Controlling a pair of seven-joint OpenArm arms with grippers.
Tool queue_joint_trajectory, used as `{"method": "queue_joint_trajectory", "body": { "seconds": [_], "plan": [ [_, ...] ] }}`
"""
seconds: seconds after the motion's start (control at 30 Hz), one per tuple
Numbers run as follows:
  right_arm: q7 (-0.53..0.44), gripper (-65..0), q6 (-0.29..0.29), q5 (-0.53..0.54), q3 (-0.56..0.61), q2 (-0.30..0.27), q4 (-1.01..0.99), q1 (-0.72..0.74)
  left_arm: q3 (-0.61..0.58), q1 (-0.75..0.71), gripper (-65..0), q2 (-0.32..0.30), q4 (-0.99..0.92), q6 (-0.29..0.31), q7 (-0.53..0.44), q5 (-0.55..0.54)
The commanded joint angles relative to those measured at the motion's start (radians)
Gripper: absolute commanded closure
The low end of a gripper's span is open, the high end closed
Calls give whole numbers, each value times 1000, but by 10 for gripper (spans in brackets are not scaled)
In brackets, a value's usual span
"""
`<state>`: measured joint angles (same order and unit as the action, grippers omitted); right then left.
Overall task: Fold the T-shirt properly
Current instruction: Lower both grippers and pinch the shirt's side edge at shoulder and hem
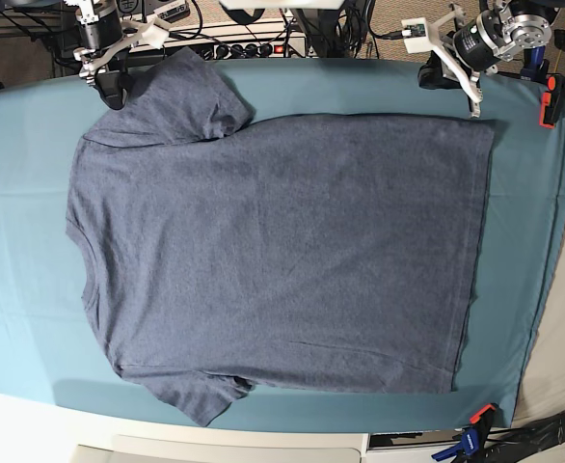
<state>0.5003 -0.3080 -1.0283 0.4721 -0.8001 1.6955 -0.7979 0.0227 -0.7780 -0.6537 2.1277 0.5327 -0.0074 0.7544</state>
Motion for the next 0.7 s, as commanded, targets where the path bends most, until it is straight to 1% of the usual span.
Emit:
{"method": "queue_joint_trajectory", "body": {
  "seconds": [0.0, 0.1, 0.17, 0.23, 0.47, 0.63, 0.67],
  "plan": [
    [-48, -202, 99, 21, 7, -8, -1, -14, 6, -6, -32, -8, 13, -11, -8, -8],
    [-65, -202, 149, 21, 7, -8, -1, -14, 6, -6, -77, -8, 13, -11, -8, -8],
    [-75, -202, 159, 21, 7, -8, -1, -13, 6, -6, -114, -8, 13, -11, -8, -8],
    [-81, -202, 159, 21, 7, -8, -1, -11, 6, -6, -130, -8, 13, -11, -8, -11],
    [-72, -202, 159, 26, 7, -8, -1, 43, 6, -6, -130, -8, 13, -15, -6, -27],
    [-66, -201, 160, 29, 7, -8, -1, 47, 6, -6, -130, -8, 13, -15, 26, -27],
    [-66, -189, 160, 29, 7, -8, -1, 47, 6, -6, -130, -8, 13, -15, 26, -27]
  ]
}}
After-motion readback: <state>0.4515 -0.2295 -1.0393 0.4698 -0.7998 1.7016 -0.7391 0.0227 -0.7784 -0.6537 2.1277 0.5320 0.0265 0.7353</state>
